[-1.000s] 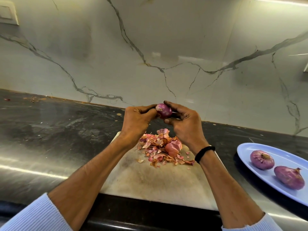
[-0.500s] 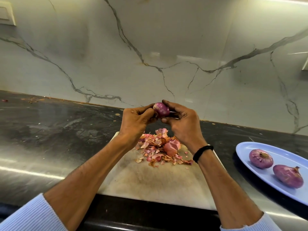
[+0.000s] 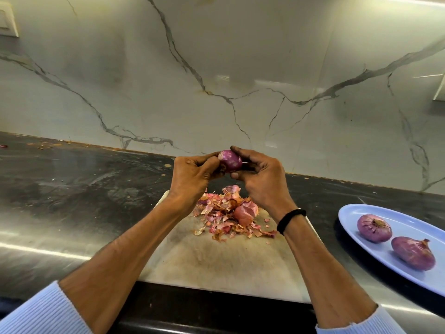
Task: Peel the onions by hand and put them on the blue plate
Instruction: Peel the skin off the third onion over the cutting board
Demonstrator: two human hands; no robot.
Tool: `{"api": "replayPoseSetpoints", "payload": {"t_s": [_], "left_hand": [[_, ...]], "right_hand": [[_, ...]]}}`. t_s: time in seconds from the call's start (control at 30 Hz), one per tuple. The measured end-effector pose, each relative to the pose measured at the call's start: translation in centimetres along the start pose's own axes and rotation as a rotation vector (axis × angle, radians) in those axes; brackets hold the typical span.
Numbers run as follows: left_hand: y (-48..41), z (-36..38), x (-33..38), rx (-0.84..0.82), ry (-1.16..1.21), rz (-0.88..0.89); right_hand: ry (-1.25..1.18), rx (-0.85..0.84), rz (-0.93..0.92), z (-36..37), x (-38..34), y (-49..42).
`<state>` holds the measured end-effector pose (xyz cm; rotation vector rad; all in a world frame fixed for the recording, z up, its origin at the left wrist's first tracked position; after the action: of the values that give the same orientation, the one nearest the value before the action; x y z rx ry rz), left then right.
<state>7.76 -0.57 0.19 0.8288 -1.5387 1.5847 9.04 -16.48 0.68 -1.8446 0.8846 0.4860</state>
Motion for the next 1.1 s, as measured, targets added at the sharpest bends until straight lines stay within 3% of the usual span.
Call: {"api": "replayPoseSetpoints", "payload": {"t_s": [0.27, 0.47, 1.1], "left_hand": [[0.5, 0.6, 0.5, -0.025, 0.072, -0.015], [0.3, 0.1, 0.6, 0.042, -0.028, 0.022], [0.1, -0.3, 0.3, 0.131, 0.164, -0.099]], "right_hand": [[-0.012, -0.007, 0.017, -0.2, -0.2, 0.1], [0.028, -0.02, 0.014, 0.0, -0.6, 0.1], [-0.242, 0.035, 0.115, -0.3, -0.9, 0.1]]}}
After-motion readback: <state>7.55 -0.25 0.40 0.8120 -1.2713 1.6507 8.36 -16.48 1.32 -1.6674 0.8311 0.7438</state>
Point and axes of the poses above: each hand's wrist, its own y-axis away from the middle knuckle, its own z-axis out of the palm, x = y × z, the point moved 3 cm from there along -y, towards the middle knuckle, and after that the axes turned 8 degrees about -x, right-handed, at the moved point
